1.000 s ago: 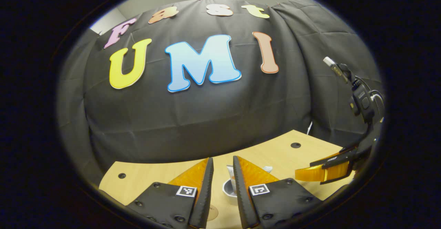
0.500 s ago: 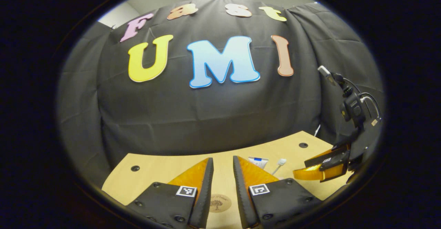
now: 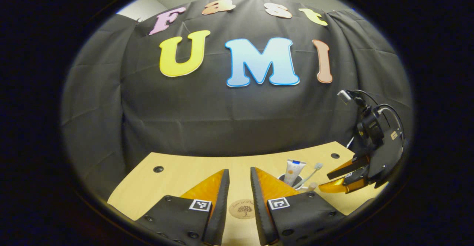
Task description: Put the toothbrush and toothpaste on the desktop into the cup, then pick up the cup and place it on the coaster on the desktop.
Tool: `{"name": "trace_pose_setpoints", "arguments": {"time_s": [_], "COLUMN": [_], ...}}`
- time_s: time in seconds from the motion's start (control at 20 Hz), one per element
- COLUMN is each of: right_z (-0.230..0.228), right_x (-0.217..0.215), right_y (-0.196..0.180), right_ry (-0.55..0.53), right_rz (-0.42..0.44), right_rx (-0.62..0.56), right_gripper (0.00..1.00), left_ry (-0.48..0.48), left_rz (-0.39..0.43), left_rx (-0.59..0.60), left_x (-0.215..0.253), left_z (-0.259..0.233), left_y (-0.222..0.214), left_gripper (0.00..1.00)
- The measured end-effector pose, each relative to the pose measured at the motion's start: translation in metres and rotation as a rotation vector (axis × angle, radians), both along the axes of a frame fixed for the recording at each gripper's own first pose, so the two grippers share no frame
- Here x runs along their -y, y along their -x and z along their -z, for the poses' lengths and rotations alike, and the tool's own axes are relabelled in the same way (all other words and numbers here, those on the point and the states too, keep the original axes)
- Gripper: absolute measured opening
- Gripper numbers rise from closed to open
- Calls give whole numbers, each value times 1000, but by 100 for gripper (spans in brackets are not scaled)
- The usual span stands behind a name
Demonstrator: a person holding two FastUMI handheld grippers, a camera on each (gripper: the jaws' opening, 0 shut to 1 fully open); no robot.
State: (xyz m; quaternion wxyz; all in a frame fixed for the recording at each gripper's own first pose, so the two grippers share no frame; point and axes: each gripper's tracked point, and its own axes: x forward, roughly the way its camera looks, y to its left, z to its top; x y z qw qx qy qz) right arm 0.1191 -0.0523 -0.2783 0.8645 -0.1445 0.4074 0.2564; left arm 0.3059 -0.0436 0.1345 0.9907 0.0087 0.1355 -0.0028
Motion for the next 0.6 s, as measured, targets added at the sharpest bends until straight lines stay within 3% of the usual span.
{"name": "trace_pose_setpoints", "arguments": {"time_s": [0.05, 0.1, 0.3, 0.4, 0.6], "right_z": [3, 6, 15, 20, 32], "right_x": [-1, -2, -5, -10, -19], "right_y": [-4, -8, -16, -18, -29], "right_ry": [4, 15, 64, 79, 119], "right_rz": [-14, -30, -95, -120, -165], "right_rx": [-14, -19, -50, -70, -85], "right_gripper": [63, 63, 63, 63, 63], "left_ry": [2, 0, -6, -16, -32], "left_rz": [-14, -28, -77, -97, -132], "left_rx": [-5, -9, -32, -50, -95], "left_x": [-7, -12, -38, -48, -63], "left_z": [1, 0, 5, 13, 30], "left_y": [3, 6, 21, 28, 45], "left_gripper": [36, 41, 36, 46, 36]}}
